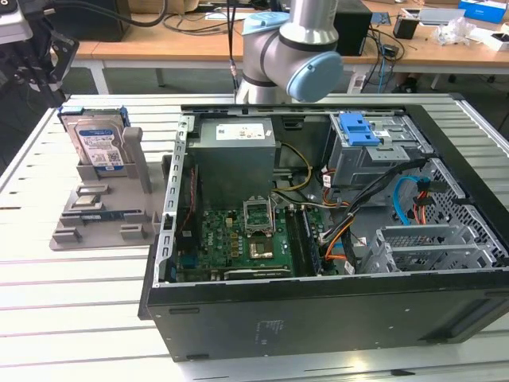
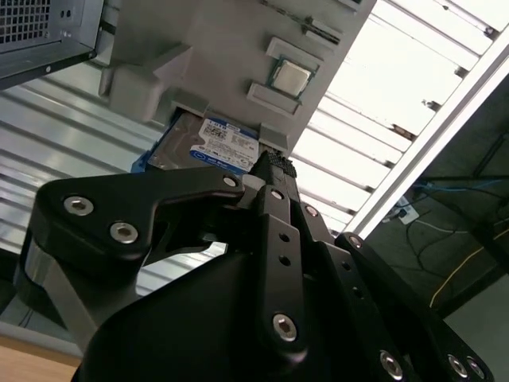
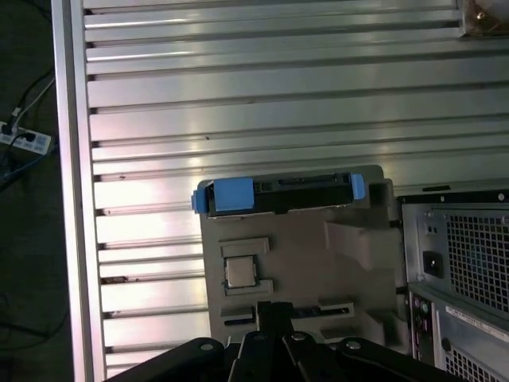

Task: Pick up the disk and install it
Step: 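Reach for the disk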

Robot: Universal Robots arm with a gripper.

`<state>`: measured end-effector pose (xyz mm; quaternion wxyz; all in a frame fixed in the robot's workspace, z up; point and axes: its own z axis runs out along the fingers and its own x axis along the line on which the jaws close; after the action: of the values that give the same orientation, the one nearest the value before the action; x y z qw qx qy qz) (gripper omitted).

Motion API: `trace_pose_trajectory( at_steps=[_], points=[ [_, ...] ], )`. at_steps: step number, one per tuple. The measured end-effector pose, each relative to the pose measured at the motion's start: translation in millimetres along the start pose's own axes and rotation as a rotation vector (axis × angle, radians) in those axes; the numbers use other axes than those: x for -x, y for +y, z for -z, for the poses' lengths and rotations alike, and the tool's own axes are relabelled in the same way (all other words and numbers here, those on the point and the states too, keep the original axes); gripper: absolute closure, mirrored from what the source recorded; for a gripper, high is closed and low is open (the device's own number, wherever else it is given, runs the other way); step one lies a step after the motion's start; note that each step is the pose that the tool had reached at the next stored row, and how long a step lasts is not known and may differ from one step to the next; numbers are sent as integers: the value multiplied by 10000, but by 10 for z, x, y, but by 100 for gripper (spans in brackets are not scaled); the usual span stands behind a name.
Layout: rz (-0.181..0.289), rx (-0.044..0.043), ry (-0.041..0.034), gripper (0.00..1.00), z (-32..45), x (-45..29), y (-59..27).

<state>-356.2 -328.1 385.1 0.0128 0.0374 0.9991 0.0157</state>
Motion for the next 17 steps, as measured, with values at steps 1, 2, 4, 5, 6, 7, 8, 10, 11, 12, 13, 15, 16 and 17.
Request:
trace_pose_trajectory(
  at_steps=[1,2,4,5,6,7,8,10,11,12,13,15,16,17],
  points=[
    [1,-6,0,89,-1,-9,13],
    [1,-13,0,89,-2,-19,27],
    [3,-22,-2,89,-5,-37,50],
    [2,-25,-1,89,-6,-49,64],
    [2,-26,0,89,-7,-58,73],
    [2,-26,-2,89,-8,-72,83],
    [2,-25,-2,89,-9,-77,85],
    [3,-26,-1,89,-9,-79,85],
    [3,-26,-1,89,-8,-79,85],
    [2,-25,-2,89,-9,-79,85],
    [2,-26,-1,89,-8,-79,85],
    [2,-25,-1,89,-8,-80,85],
    [2,-26,-1,89,-8,-80,85],
    [2,-26,-1,89,-8,-80,85]
  ],
)
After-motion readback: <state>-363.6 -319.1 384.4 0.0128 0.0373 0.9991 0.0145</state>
